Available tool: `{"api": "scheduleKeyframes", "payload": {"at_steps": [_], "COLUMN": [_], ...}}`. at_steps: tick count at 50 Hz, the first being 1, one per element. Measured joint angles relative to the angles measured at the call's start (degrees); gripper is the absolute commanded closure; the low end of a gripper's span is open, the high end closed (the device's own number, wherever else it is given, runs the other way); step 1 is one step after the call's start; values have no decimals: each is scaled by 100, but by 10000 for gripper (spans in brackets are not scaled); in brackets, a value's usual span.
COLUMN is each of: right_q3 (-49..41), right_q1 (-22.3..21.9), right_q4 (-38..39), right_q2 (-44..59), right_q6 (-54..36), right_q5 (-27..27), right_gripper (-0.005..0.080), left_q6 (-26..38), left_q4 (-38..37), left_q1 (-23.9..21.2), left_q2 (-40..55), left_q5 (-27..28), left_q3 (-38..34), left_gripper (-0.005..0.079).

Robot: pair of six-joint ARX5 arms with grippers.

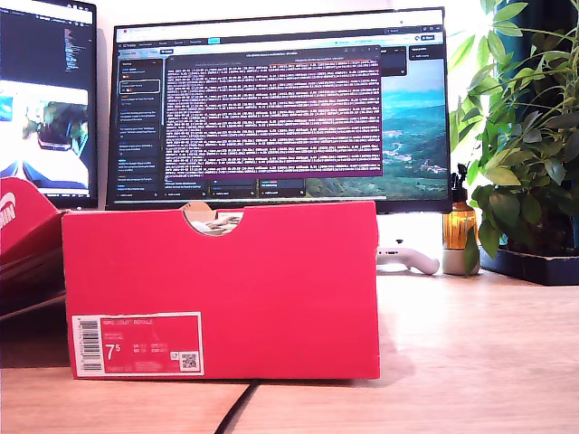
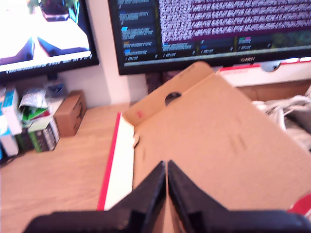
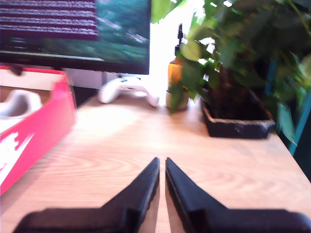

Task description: Pack the white shoes by picking the first shoe and placing it inside the red shoebox, left side, then picking and rotating the second shoe and placing it in the shoebox

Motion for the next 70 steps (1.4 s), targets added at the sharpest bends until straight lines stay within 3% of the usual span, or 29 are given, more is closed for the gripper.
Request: {"api": "scheduleKeyframes", "payload": {"at_steps": [15,39,54,64,70], "right_q3": [-284,-295,-286,-286,-289], "right_q1": [0,0,0,0,0], "right_q4": [-389,-1139,-1241,-1985,-2006], "right_q2": [-466,-2037,-2004,-2004,-2004], "right_q6": [-50,109,109,109,109], "right_q5": [-219,527,531,529,529], "right_gripper": [764,764,764,764,764], "left_q6": [2,2,-9,-9,-9], "left_q4": [-446,-1252,-1215,-1648,-2000], "left_q1": [0,0,7,7,7], "left_q2": [-575,-1596,-1598,-1598,-1598], "left_q5": [-122,-522,-726,-726,-726], "left_q3": [0,0,0,0,0], "left_gripper": [761,761,761,761,761]}}
